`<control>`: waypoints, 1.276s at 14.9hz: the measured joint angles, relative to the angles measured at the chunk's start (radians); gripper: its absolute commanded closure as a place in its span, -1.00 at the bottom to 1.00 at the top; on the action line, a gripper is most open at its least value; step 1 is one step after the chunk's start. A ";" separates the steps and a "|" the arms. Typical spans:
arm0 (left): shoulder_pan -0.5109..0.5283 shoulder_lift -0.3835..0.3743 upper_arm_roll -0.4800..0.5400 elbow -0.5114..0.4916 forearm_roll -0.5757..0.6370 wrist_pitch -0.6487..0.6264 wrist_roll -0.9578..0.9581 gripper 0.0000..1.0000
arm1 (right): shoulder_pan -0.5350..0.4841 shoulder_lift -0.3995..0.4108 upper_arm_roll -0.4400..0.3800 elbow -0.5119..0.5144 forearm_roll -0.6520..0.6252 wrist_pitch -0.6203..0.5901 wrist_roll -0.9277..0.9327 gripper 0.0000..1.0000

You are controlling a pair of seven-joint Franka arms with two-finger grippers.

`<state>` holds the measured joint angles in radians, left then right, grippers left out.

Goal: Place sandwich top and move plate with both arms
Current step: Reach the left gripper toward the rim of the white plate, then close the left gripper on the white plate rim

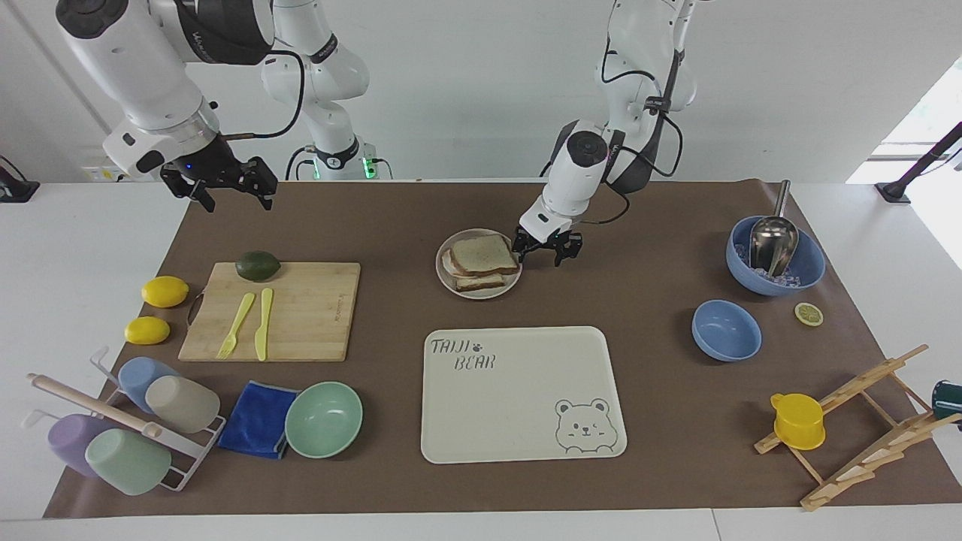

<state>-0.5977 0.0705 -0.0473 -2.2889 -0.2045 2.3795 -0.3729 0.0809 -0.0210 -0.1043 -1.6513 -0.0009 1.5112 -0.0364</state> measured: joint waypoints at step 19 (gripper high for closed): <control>-0.029 0.031 0.000 0.000 -0.107 0.034 -0.022 0.44 | 0.004 0.000 0.001 0.000 0.000 0.000 0.000 -1.00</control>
<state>-0.6263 0.1015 -0.0473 -2.2891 -0.3114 2.4134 -0.3953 0.0853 -0.0211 -0.1035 -1.6513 -0.0009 1.5112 -0.0364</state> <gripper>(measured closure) 0.458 0.000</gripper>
